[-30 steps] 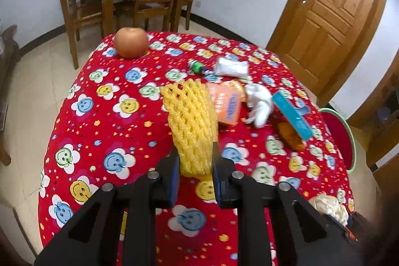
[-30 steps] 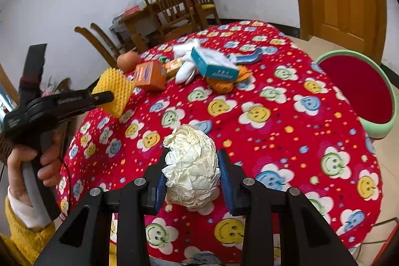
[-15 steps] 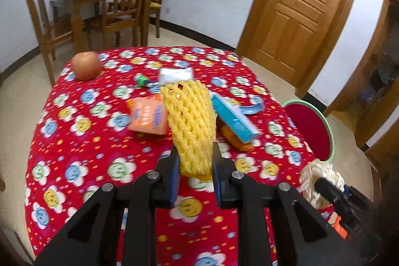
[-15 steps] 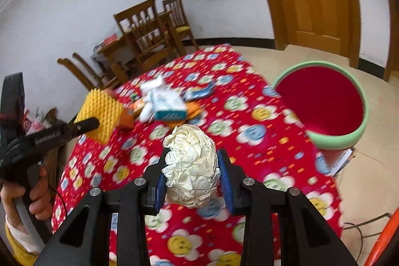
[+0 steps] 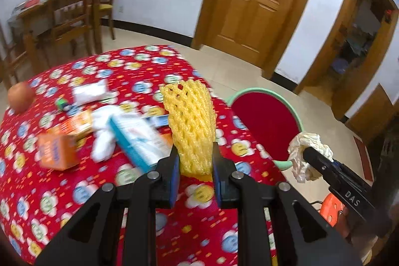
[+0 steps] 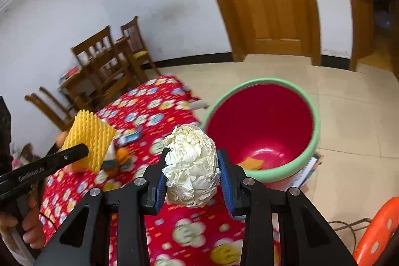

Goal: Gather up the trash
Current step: 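Carry both items over the red bin and open both grippers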

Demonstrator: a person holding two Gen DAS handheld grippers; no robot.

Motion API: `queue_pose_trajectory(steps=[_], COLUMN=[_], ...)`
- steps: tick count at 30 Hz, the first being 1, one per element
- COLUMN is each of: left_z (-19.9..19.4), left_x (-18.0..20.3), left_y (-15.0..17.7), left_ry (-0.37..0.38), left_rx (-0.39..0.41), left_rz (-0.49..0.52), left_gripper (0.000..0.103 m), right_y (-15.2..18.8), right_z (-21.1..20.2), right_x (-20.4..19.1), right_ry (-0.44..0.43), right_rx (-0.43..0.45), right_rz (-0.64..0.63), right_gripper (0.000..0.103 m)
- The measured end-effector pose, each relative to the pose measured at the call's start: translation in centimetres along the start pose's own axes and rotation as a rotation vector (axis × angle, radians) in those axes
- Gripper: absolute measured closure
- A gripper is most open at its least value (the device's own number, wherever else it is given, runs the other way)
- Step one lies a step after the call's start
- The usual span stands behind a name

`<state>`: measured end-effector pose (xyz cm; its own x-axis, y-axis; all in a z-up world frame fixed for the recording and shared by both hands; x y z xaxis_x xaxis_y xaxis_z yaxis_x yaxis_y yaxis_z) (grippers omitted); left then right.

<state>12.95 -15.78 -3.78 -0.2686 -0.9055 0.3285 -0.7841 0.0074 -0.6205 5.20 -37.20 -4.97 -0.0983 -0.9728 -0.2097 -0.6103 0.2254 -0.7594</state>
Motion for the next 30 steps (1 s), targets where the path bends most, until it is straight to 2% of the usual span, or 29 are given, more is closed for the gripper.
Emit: queue_pose_trajectory(steps=[10, 18, 30], left_z=[5.9, 9.5, 13.4], left_x=[5.5, 7.3, 9.7], left_y=[-0.8, -1.4, -2.0], left_ry=[0.051, 0.061, 0.059], left_rx=[-0.069, -0.086, -0.114], left_rz=[0.075, 0.095, 0.113], left_gripper=[0.082, 0.082, 0.081], right_y=[-0.5, -0.1, -0.6], right_z=[2.4, 4.2, 4.8], right_x=[5.5, 8.2, 11.6], right_ry=[0.097, 0.145, 0.177], right_rx=[-0.023, -0.058, -0.044], right_rz=[0.057, 0.088, 0.135], right_gripper=[0.065, 0.065, 0.063])
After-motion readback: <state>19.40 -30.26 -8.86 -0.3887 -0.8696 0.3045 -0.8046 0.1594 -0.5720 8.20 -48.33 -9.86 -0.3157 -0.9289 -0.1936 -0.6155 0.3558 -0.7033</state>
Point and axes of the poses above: each gripper's, at about its wrist camera, not at the fingertips, and z roughly the way its jaws point, x to its right, y to its underside, the point moved 7 cm from there along z, roughly the way its jaws point, and after that the axes turned 9 degrees about -z, right-handed, at the moved point
